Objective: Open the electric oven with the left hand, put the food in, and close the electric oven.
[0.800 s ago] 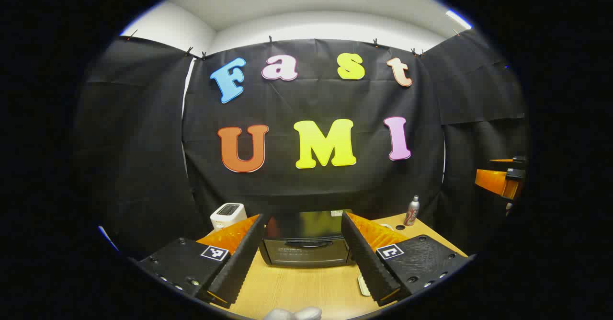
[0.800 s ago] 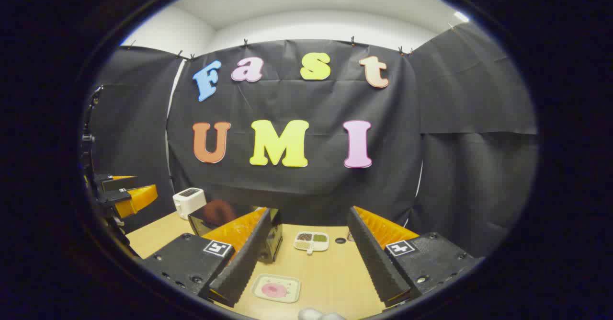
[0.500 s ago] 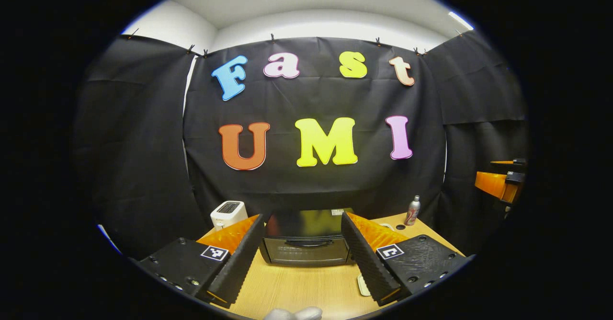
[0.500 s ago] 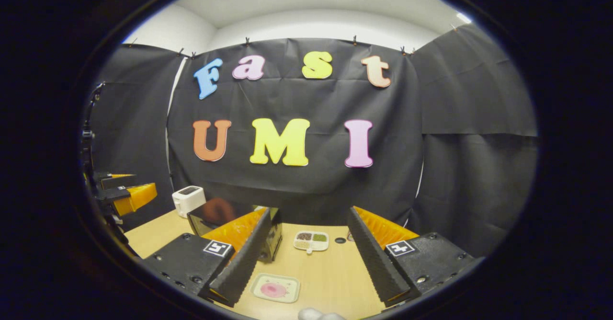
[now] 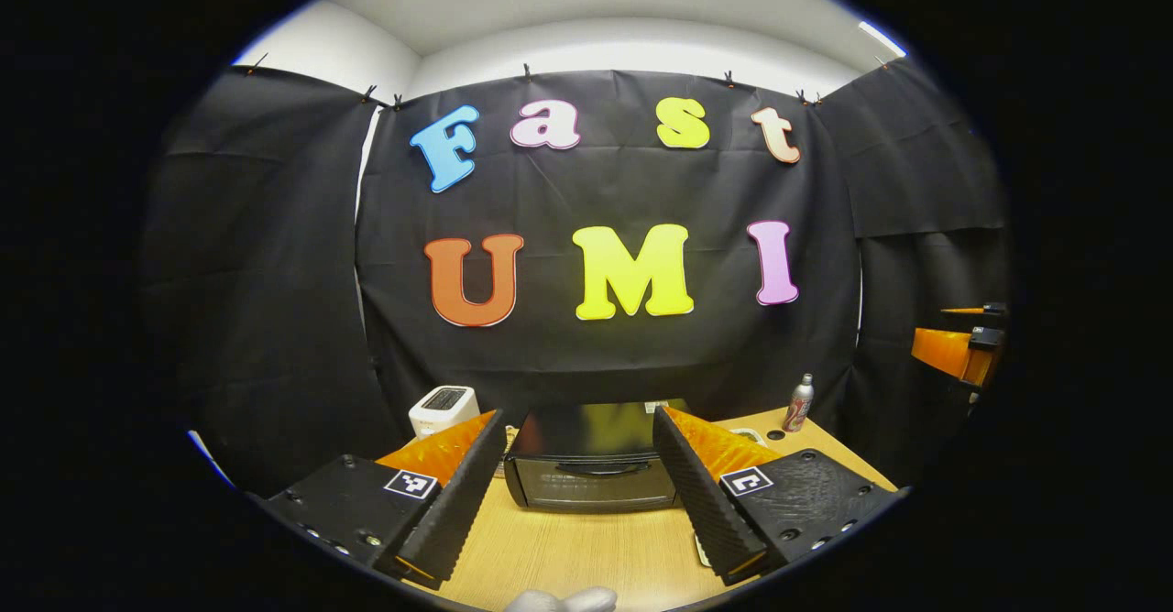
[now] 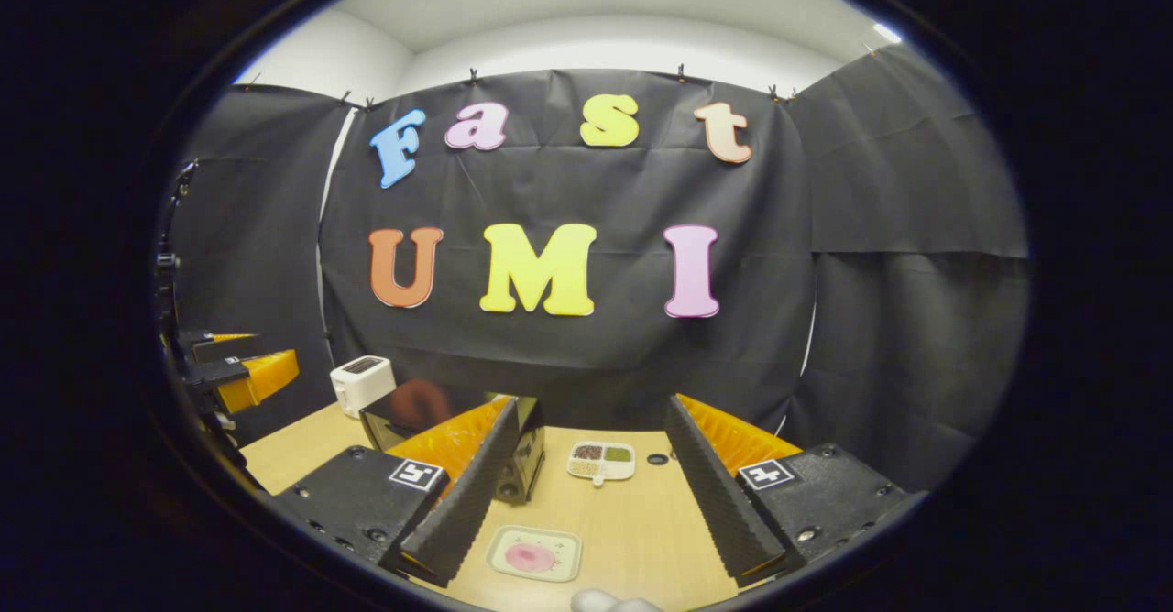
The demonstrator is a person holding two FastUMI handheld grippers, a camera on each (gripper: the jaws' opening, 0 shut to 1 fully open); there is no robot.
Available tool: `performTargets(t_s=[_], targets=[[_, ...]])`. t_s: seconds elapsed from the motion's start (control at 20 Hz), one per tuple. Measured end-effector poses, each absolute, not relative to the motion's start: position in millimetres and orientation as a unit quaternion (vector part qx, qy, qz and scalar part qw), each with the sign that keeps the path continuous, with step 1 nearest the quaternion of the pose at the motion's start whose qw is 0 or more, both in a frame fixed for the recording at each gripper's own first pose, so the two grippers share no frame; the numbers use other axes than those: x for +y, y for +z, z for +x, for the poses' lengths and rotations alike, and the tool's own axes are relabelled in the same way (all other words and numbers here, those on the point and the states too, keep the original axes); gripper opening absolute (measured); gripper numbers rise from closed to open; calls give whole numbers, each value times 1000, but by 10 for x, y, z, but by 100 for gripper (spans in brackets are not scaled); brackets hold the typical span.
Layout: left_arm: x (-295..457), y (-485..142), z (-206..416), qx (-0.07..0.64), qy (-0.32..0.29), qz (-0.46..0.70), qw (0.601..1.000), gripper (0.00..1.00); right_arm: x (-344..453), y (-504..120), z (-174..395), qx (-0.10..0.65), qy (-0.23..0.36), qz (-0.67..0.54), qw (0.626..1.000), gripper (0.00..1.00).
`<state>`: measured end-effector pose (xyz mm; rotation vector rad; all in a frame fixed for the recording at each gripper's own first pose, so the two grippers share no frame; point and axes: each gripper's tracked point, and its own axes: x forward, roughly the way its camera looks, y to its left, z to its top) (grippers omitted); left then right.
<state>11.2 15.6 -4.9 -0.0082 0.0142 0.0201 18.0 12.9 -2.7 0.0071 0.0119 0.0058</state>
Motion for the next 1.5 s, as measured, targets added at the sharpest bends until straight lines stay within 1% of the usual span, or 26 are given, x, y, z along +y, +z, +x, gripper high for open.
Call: performTargets(t_s=[0.4,0.45,0.5,0.7,1.0,1.2,1.35,1.5], targets=[[111,-161,402,8,1,-3,1000,96,95,-3,245,7,-5,4,1000,99],[90,-173,463,7,-2,-4,1000,100,86,5,250,6,-7,2,1000,99],[66,-207,536,9,-4,-5,1000,96,71,18,255,6,-9,1,1000,99],[3,-434,874,23,-13,-16,1000,96,-10,60,279,10,-20,1,1000,99],[-88,-900,1435,50,-20,-31,998,96,-109,80,258,14,-39,-17,999,99],[-149,-1364,1789,87,-28,-33,995,97,-159,75,255,24,-49,-13,998,99],[-179,-1694,1959,116,-30,-31,992,97,-207,68,272,30,-61,-18,998,99],[-181,-1888,2092,136,-31,-26,990,97,-225,57,275,36,-67,-24,997,99]])
